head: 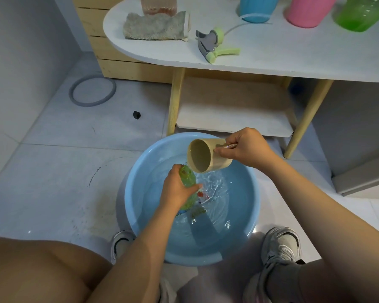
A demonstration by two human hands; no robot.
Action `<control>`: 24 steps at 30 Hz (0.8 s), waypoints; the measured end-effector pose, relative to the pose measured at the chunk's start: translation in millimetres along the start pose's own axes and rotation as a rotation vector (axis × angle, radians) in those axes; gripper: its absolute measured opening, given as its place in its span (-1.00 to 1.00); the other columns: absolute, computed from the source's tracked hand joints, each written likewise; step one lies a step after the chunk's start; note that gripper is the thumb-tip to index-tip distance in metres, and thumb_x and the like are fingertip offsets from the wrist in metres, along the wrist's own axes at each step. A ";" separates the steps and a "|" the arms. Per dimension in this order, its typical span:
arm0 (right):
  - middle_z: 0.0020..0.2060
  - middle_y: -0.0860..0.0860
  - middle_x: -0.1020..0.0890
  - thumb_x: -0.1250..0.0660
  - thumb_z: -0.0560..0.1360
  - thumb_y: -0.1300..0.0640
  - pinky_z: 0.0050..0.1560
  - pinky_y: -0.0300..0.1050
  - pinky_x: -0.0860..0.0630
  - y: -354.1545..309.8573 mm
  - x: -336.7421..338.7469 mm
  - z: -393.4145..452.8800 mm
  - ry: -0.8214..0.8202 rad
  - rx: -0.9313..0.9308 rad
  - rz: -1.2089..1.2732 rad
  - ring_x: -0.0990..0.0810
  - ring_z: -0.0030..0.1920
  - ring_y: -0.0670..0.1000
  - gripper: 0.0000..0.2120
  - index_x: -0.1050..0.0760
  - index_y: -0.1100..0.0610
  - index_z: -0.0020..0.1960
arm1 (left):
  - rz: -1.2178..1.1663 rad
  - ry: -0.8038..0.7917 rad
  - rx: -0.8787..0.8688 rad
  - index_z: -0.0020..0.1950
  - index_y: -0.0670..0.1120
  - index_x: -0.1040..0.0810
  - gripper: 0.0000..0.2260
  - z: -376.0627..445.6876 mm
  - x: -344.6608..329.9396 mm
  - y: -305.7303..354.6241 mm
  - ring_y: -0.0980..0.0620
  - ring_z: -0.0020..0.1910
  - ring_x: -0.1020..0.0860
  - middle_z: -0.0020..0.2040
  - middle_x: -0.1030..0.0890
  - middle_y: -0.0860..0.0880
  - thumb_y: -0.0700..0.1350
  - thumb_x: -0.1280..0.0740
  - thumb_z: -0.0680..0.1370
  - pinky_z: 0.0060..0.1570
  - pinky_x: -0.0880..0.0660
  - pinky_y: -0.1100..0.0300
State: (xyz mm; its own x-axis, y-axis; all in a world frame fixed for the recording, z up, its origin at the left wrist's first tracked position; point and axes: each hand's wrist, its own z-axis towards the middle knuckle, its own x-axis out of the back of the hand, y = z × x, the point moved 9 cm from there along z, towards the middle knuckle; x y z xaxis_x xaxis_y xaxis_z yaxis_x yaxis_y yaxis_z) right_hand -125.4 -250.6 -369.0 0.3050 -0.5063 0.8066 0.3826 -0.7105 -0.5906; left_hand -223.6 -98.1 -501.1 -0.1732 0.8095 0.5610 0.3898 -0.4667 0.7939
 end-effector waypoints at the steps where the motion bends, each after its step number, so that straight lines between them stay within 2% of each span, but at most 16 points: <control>1: -0.54 0.03 -0.16 -0.47 0.39 0.07 -0.45 -0.16 -0.03 -1.3 0.6 0.2 0.006 0.007 -0.008 -0.10 -0.45 0.00 -0.52 -0.25 0.18 -0.50 | -0.002 0.001 0.002 0.22 -0.09 -0.38 -0.40 -0.1 0.1 -0.3 0.04 0.00 -0.47 0.09 -0.52 -0.03 0.01 -0.57 0.30 -0.08 -0.34 0.24; 6: -0.56 0.04 -0.15 -0.47 0.39 0.08 -0.47 -0.20 -0.09 -9.5 4.9 1.3 0.030 0.055 -0.030 -0.10 -0.46 -0.01 -0.49 -0.20 0.12 -0.52 | 0.001 -0.002 0.005 0.24 -0.11 -0.38 -0.40 -0.5 0.6 -0.9 0.05 0.01 -0.45 0.11 -0.52 -0.03 -0.02 -0.57 0.31 -0.08 -0.32 0.26; 12: -0.56 0.07 -0.16 -0.45 0.40 0.12 -0.42 -0.42 -0.19 -23.7 11.0 0.0 0.049 0.119 -0.070 -0.07 -0.40 0.06 -0.56 -0.37 0.40 -0.44 | 0.013 0.000 0.012 0.23 -0.10 -0.37 -0.41 -0.6 1.6 -1.5 0.03 0.03 -0.46 0.10 -0.50 -0.02 -0.01 -0.56 0.32 -0.07 -0.33 0.25; 17: -0.53 0.14 -0.29 -0.43 0.41 0.10 -0.30 -0.50 -0.18 -30.0 13.5 -1.0 0.048 0.141 -0.108 -0.17 -0.34 0.11 -0.60 -0.45 0.40 -0.39 | 0.002 -0.003 0.005 0.23 -0.11 -0.38 -0.41 -0.7 2.7 1.0 0.04 0.00 -0.45 0.07 -0.50 -0.01 -0.02 -0.56 0.32 -0.09 -0.32 0.27; 24: -0.59 0.03 -0.19 -0.42 0.42 0.06 -0.29 -0.51 -0.17 -39.2 18.7 -2.2 0.062 0.171 -0.151 -0.17 -0.31 0.09 -0.57 -0.43 0.39 -0.40 | 0.026 -0.009 0.014 0.22 -0.10 -0.36 -0.42 0.1 1.6 0.5 0.07 -0.02 -0.43 0.10 -0.50 -0.04 0.00 -0.56 0.33 -0.10 -0.31 0.27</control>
State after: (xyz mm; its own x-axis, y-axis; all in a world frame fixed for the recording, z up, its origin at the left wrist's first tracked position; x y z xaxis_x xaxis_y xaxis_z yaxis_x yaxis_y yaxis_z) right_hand -136.6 -233.3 -330.7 0.1808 -0.4336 0.8828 0.5637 -0.6899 -0.4542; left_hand -223.6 -97.0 -499.9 -0.1545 0.8003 0.5794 0.4064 -0.4830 0.7756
